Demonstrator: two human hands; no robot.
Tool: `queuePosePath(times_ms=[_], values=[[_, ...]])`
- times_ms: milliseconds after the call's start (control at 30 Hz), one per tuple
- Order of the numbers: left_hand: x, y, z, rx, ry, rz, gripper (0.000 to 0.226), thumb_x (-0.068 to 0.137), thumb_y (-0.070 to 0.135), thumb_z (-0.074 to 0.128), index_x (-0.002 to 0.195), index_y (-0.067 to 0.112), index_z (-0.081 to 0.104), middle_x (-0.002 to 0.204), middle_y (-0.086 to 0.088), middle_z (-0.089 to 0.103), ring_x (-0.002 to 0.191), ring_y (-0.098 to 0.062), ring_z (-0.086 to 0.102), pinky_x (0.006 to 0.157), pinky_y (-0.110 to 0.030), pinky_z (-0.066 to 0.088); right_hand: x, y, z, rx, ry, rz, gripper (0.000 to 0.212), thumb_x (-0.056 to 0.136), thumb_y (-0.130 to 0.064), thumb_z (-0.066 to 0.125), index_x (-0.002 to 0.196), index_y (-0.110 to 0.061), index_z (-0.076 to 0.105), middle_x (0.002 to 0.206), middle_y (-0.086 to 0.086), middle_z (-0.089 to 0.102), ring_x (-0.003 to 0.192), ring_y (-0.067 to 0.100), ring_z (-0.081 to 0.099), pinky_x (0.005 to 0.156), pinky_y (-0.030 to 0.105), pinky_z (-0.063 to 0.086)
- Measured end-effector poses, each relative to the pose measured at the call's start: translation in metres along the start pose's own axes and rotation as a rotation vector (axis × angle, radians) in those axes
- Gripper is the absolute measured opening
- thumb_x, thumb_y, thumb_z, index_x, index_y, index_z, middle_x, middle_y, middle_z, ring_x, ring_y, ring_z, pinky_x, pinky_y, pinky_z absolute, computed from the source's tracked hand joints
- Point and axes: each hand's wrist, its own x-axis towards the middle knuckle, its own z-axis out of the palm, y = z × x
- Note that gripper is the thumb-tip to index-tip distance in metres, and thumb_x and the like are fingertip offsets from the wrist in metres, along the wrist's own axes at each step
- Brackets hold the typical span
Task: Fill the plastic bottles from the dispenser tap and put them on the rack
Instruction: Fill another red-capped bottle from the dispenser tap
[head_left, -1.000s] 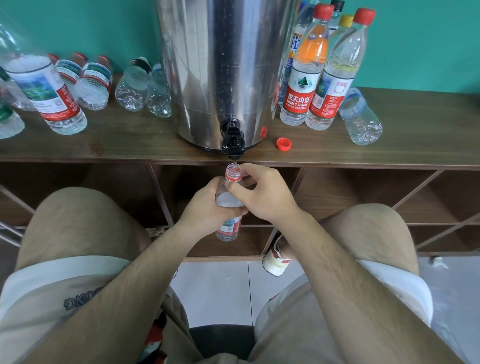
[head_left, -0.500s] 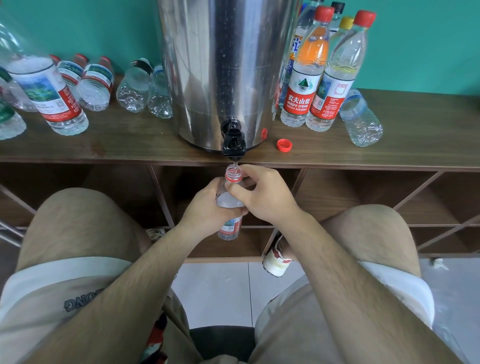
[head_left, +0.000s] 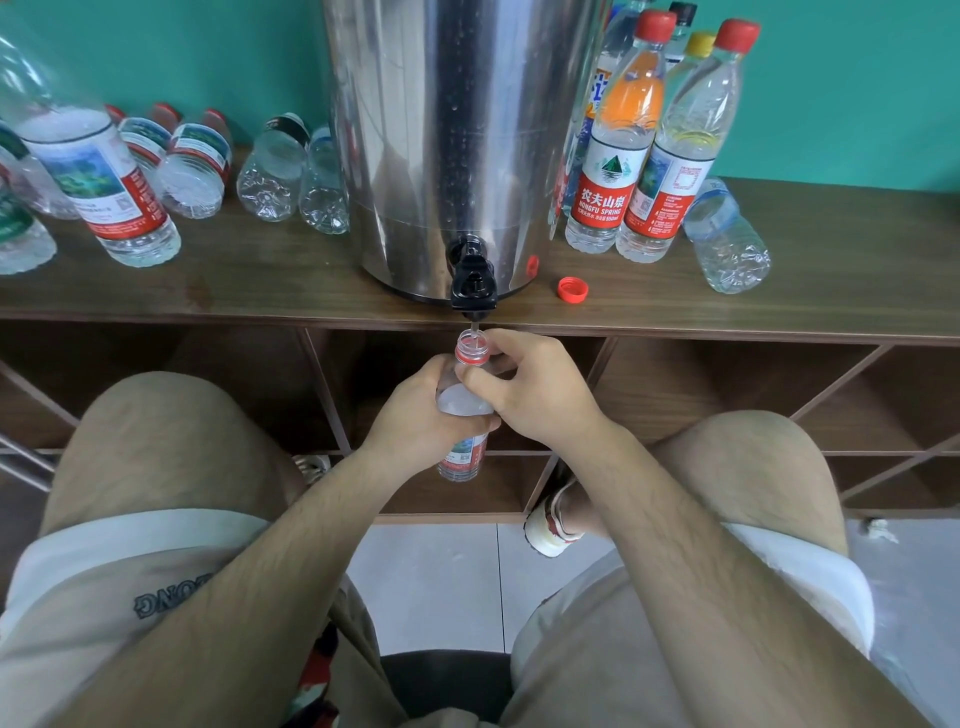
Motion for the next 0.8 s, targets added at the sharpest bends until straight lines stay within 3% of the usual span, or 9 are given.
queuePosePath(times_ms=[433, 800], values=[[0.0015, -0.005, 0.0044, 0.018, 0.001, 0.007, 0.066, 0.086, 0.03, 0.084, 0.142, 0.024, 0.051, 0.134, 0.002, 0.063, 0.122, -0.019, 0.061, 0.104, -0.04, 0.054, -0.0025, 0.0041, 0.0024, 0.031, 0.006, 0.022, 0.035, 0.084, -0.048, 0.062, 0.106, -0.026, 0.078, 0.096, -0.013, 0.076, 0.092, 0.006, 0.071, 0.084, 0.037, 0.06], [0.003, -0.0092, 0.006, 0.007, -0.006, 0.001, 0.067, 0.085, 0.028, 0.085, 0.142, 0.023, 0.051, 0.133, 0.002, 0.064, 0.122, -0.019, 0.061, 0.105, -0.04, 0.054, -0.0007, 0.0062, 0.0043, -0.001, -0.006, 0.023, 0.022, 0.091, -0.034, 0.07, 0.106, -0.02, 0.079, 0.096, -0.009, 0.077, 0.09, 0.01, 0.07, 0.083, 0.04, 0.061]])
